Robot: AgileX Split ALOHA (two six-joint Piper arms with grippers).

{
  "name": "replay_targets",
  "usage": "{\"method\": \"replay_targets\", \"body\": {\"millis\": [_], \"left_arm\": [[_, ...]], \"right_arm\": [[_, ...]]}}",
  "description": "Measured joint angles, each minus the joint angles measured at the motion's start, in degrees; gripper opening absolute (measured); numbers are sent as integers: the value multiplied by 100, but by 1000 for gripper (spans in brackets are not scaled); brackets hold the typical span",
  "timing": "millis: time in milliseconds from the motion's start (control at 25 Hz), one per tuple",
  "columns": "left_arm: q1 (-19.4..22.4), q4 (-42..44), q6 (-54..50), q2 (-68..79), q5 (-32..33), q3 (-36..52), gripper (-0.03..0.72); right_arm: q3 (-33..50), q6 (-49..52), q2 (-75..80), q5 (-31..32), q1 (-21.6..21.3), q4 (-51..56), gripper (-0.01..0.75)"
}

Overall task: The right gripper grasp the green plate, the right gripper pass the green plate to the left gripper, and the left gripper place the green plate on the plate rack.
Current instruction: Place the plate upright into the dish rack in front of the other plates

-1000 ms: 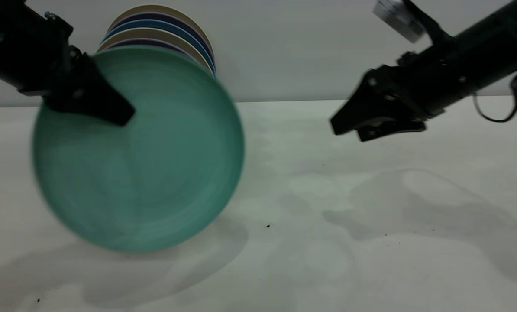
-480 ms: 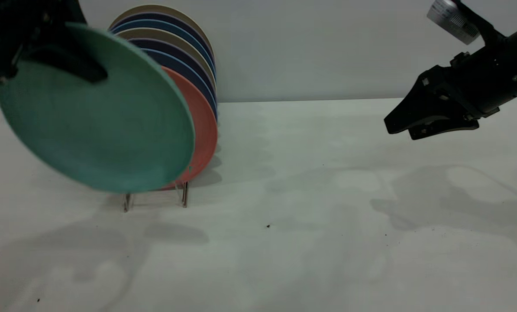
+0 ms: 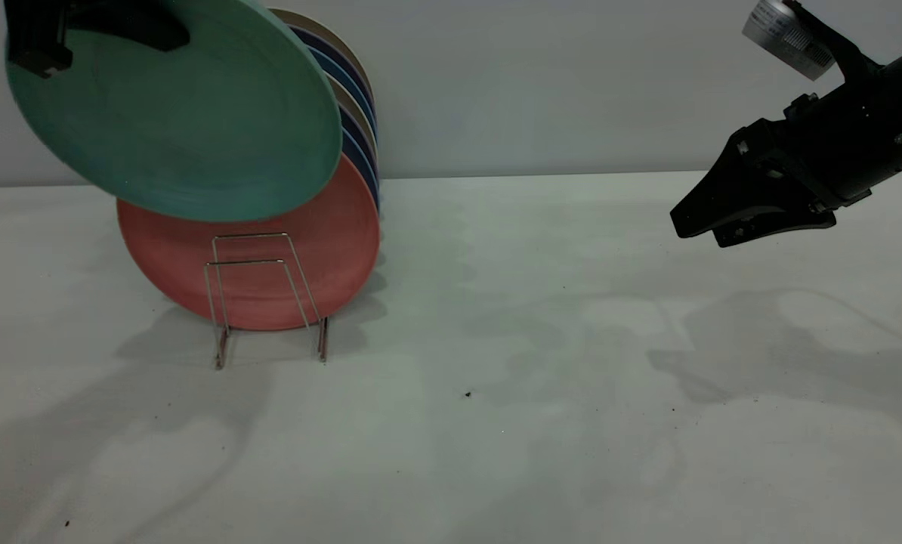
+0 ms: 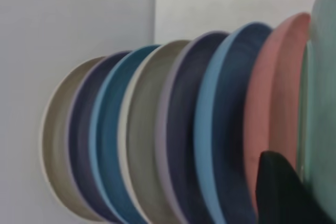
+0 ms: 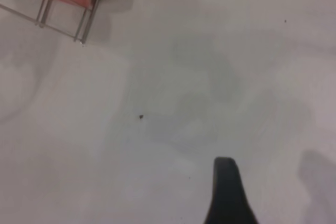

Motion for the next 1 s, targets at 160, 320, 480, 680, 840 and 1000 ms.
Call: {"method": "replay_targets", "body": {"millis": [160,320,480,680,840,1000], "left_arm": [[0,-136,46,37,20,0,129],[0,-164,46,125,77,0,129],[0,-169,-14,189,77,0,129],[0,-169,-204,448,107,0,129],[0,-169,-221,686,119,0,129],[0,-174,-221,909,39,0,129]], "right_arm": [[0,0,0,0,0,-9,534],[0,0,0,0,0,-30,534],[0,0,0,6,0,-67,534],[0,59,0,6,0,-154,534],[0,89,0,6,0,-173,534],[0,106,0,6,0,-173,534]]}}
